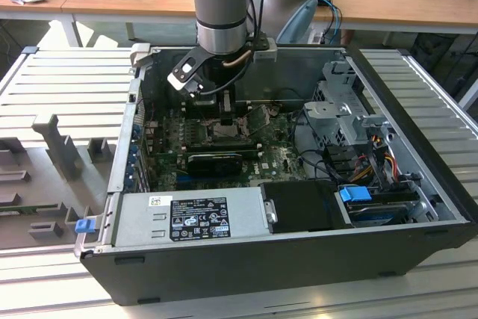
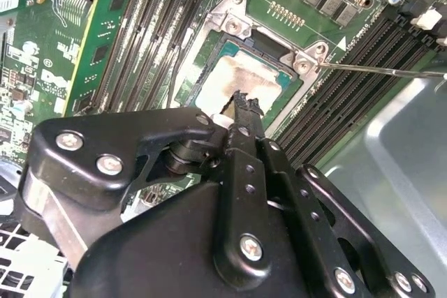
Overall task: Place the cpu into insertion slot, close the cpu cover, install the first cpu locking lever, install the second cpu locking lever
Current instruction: 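Close the cpu cover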
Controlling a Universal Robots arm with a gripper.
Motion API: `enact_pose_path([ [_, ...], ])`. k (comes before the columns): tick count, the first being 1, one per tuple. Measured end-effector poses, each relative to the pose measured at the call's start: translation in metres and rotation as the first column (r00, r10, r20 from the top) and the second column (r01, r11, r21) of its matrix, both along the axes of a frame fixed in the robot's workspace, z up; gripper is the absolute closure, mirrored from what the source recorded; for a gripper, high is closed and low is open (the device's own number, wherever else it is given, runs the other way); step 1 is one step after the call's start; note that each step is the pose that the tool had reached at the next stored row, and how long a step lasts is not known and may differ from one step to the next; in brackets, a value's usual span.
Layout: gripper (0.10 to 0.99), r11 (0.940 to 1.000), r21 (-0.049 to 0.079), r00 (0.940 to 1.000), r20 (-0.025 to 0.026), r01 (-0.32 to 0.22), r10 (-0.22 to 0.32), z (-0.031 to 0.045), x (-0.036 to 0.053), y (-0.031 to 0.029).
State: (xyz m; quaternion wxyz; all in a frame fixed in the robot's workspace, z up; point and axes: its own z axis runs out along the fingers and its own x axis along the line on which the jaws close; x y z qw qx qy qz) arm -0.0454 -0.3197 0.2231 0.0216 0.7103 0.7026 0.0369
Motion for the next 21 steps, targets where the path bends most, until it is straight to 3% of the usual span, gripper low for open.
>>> enact_pose_path([
  [6, 0.980, 0.9998, 0.018, 1.0000, -0.0008, 0.000, 0.000, -0.0001, 0.0003, -0.0014],
  [10, 0.980, 0.9998, 0.018, 1.0000, -0.0008, 0.000, 0.000, 0.0027, 0.0002, -0.0014],
  [18, 0.980, 0.9998, 0.018, 1.0000, -0.0008, 0.000, 0.000, 0.0172, 0.0002, -0.0013],
  [21, 0.980, 0.9998, 0.018, 1.0000, -0.0017, 0.000, 0.000, 0.0195, 0.0034, -0.0013],
])
